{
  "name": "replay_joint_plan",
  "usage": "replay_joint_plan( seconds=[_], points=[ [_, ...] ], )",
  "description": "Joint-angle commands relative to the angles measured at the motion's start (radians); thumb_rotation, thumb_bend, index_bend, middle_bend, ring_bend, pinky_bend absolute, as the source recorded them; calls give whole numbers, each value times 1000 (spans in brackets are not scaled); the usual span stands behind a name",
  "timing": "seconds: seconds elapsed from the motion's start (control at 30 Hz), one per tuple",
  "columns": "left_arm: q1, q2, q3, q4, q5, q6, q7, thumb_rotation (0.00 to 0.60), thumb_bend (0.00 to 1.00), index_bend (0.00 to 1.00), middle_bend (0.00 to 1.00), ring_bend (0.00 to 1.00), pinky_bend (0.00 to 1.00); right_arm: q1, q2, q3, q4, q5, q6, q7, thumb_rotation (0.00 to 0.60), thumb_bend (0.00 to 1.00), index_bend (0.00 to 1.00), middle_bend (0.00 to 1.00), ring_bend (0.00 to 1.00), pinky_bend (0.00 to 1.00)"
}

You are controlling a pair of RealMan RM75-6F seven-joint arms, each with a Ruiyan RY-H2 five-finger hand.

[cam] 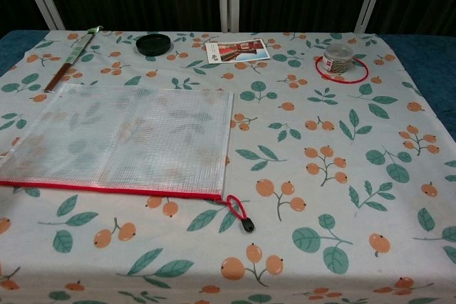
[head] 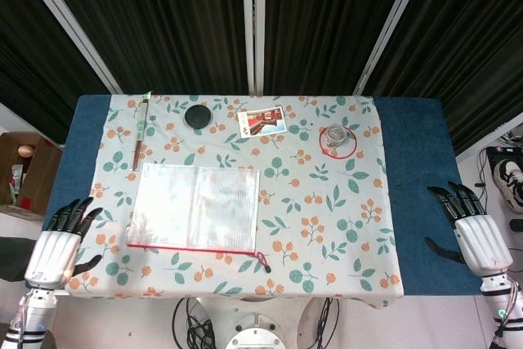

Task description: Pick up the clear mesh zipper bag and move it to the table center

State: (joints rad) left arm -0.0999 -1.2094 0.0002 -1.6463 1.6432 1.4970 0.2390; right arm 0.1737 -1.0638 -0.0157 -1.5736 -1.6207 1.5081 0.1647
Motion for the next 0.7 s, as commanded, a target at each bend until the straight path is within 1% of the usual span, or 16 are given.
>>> replay_joint_plan(
  seconds=[0.03, 0.13, 0.23, 0.33, 0.4, 0.47, 0.53, 0.57, 0.7],
  points=[
    [-39, -4, -4, -14, 54, -19, 6, 600, 0, 208, 111, 111, 167, 7, 4, 7, -8, -7, -4, -3, 600, 125, 90, 136, 1, 63],
    [-91, -2, -10, -45, 111, -59, 25, 600, 4, 220, 119, 115, 169, 15, 15, 16, -26, -16, -8, -14, 600, 125, 90, 136, 1, 63],
    [-160, -5, -20, -91, 170, -125, 60, 600, 20, 241, 119, 115, 169, 23, 25, 24, -42, -29, -10, -24, 600, 123, 90, 136, 1, 63],
    [-239, -27, -34, -140, 217, -216, 99, 600, 43, 248, 118, 115, 169, 32, 32, 31, -55, -38, -14, -33, 600, 125, 90, 136, 1, 63],
    [-295, -60, -44, -164, 231, -290, 119, 600, 63, 269, 118, 115, 169, 37, 35, 35, -60, -43, -18, -34, 600, 125, 90, 136, 1, 63],
    [-344, -100, -54, -174, 223, -363, 129, 600, 79, 294, 119, 115, 169, 43, 36, 38, -61, -43, -25, -34, 600, 124, 90, 136, 1, 63],
    [-399, -159, -69, -166, 192, -452, 144, 600, 92, 325, 119, 115, 169, 49, 36, 41, -62, -41, -37, -36, 600, 124, 90, 136, 1, 63],
    [-429, -193, -78, -155, 168, -505, 162, 600, 98, 345, 119, 115, 169, 53, 35, 43, -63, -40, -45, -38, 600, 125, 90, 136, 1, 63],
    [-507, -301, -113, -103, 71, -640, 226, 600, 144, 356, 119, 115, 169, 65, 30, 45, -62, -41, -66, -46, 600, 123, 90, 136, 1, 63]
  ],
)
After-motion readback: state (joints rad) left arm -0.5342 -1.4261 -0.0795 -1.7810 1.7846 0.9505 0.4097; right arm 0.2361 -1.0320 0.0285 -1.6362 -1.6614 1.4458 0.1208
